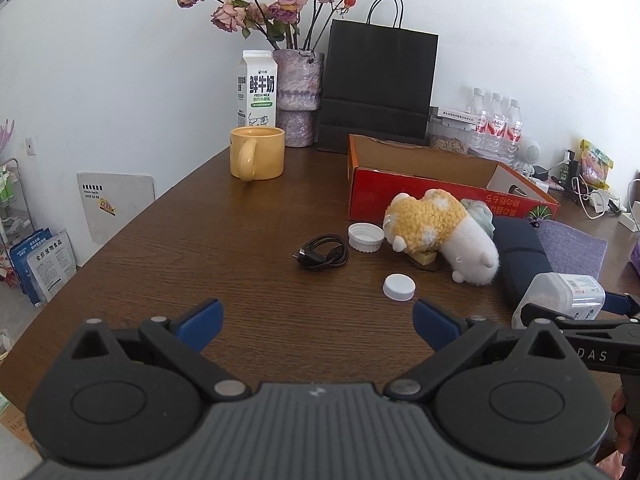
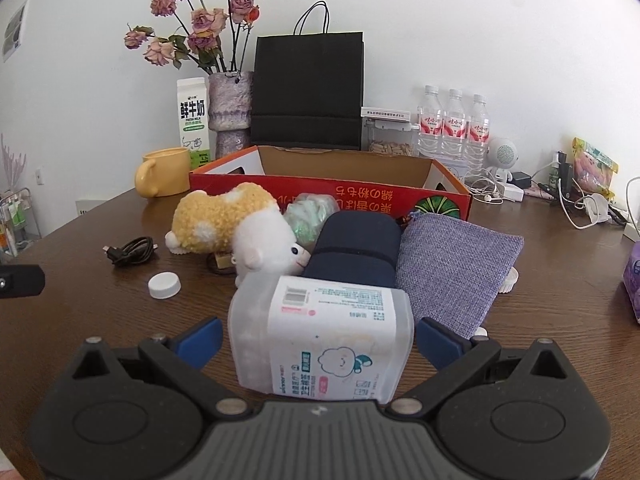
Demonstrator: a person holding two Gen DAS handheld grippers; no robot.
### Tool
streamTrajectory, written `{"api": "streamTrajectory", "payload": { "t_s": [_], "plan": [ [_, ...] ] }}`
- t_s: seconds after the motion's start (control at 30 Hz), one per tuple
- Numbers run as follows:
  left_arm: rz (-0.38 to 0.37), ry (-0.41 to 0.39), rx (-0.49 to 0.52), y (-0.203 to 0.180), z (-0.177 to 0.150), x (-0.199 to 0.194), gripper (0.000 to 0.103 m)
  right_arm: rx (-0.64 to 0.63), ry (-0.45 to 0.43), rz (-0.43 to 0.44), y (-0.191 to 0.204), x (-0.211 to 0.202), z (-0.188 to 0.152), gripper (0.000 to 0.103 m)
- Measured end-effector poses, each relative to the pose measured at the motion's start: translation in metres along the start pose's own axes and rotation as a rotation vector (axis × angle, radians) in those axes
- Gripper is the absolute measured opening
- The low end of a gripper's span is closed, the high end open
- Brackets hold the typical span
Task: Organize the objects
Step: 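Grasp the white plastic wipes container with the right gripper and lift it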
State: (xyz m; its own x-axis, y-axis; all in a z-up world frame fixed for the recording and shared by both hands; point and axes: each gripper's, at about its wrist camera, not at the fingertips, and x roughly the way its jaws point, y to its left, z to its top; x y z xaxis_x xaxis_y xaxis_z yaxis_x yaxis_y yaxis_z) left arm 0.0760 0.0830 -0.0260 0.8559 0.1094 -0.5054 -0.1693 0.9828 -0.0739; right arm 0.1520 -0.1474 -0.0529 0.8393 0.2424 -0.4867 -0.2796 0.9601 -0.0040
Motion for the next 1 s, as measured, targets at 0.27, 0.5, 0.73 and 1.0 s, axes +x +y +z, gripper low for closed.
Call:
{"api": "streamTrajectory", "payload": {
  "t_s": [0.27, 0.5, 0.73, 1.0],
  "plan": [
    [-0.010, 0.035, 0.003, -0.003, -0.003, 0.011, 0.103, 0.000, -0.007, 0.021, 0.000, 0.001, -0.001, 0.082],
    [-0.011, 0.044, 0.006, -0.004, -0.003, 0.014, 0.103, 0.003, -0.052, 0.063, -0.008, -0.011, -0.004, 0.082],
    [0.003, 0.096, 0.024, -0.016, 0.002, 0.040, 0.103, 0.052, -0.089, 0.027, -0.029, -0.020, 0.000, 0.082],
    [0.019, 0.151, 0.070, -0.045, 0.015, 0.089, 0.103, 0.072, -0.117, -0.002, -0.044, -0.026, 0.006, 0.082]
  ]
}}
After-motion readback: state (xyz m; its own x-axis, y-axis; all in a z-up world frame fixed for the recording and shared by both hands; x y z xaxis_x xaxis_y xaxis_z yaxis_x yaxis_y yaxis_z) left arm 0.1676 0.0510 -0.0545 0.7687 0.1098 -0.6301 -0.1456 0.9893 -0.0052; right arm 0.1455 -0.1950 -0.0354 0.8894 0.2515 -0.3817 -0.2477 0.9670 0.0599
